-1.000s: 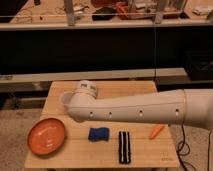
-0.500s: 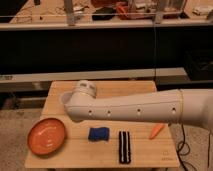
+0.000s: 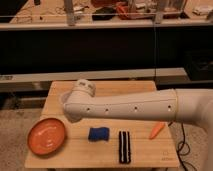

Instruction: Push the ceramic bowl across the table

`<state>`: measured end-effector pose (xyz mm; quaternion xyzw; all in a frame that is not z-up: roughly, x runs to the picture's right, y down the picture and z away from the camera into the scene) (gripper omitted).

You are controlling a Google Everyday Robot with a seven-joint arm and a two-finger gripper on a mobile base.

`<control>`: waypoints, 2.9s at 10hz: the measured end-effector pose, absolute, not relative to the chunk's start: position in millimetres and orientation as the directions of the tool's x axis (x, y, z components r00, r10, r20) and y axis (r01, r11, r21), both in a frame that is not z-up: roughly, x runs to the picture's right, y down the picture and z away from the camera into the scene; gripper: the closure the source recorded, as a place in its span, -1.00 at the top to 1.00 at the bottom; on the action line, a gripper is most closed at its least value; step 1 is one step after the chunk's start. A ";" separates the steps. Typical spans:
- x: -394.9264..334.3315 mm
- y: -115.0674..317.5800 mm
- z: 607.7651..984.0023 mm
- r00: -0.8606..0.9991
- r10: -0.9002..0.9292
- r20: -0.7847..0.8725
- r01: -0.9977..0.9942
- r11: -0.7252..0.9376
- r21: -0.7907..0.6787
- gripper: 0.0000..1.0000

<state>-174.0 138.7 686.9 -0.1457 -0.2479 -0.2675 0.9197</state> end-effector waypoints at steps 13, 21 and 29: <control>-208.1 167.0 690.1 0.637 -0.378 0.672 0.617 0.773 -0.149 -0.98; -249.3 177.6 718.7 0.597 -0.363 0.716 0.651 0.741 -0.168 -0.98; -278.6 192.5 769.5 0.581 -0.313 0.751 0.660 0.721 -0.211 -0.98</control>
